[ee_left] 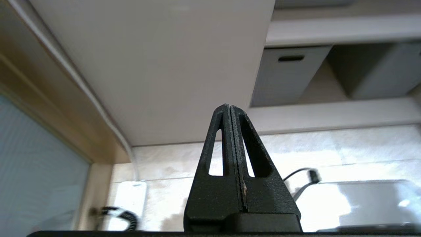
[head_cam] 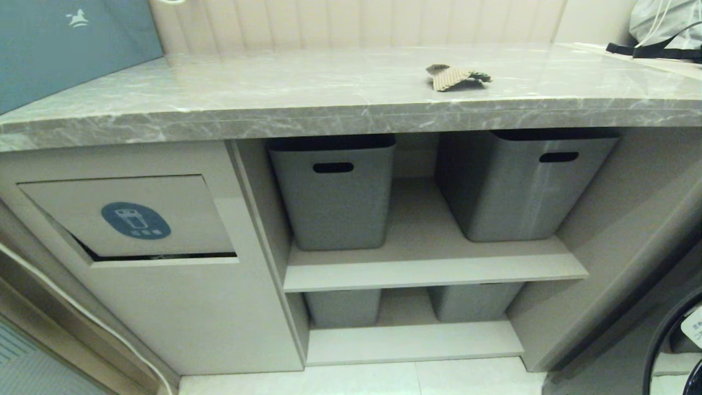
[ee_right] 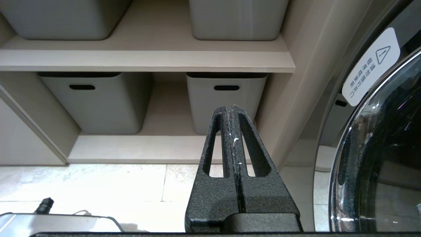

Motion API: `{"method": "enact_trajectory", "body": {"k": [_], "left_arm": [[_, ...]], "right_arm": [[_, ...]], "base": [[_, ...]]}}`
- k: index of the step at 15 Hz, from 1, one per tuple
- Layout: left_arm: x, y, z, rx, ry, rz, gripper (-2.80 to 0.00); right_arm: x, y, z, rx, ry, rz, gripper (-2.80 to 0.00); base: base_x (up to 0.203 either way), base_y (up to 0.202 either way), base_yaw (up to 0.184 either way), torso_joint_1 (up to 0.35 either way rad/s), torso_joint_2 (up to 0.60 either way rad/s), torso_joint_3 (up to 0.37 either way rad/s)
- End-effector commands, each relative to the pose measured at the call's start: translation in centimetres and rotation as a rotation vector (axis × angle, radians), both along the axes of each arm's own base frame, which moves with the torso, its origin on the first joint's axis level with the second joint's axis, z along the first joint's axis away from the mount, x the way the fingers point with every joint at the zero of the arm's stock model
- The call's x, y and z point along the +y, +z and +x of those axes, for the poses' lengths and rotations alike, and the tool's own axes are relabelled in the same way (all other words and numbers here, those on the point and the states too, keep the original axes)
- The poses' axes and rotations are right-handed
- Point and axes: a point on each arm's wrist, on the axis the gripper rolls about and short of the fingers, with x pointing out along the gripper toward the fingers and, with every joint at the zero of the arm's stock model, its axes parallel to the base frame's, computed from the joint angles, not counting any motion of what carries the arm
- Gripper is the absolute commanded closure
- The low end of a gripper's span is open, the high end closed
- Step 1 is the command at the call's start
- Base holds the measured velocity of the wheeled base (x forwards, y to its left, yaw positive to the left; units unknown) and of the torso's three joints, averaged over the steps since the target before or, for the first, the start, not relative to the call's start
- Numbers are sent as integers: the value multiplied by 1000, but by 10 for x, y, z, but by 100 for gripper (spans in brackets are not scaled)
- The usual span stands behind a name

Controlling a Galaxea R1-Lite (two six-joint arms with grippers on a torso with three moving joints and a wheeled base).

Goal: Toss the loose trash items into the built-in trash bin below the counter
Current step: Pick up the garbage

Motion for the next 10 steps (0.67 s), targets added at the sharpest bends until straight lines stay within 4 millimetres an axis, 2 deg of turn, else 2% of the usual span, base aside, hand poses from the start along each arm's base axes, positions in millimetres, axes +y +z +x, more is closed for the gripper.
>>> {"method": "enact_trajectory", "body": {"k": [1, 5, 10], "left_arm": [[0, -8, -10, -108, 3, 27, 0], [0, -10, -7, -127, 8, 59, 0], [0, -10, -7, -129, 7, 60, 0]], "right_arm": [[0, 0, 0, -1, 1, -2, 0], [0, 0, 0, 1, -4, 2, 0], [0, 0, 0, 1, -5, 4, 0]], "base": [[0, 0, 0, 36, -101, -27], [0, 0, 0, 73, -230, -252], [0, 0, 0, 188, -528, -293]]}}
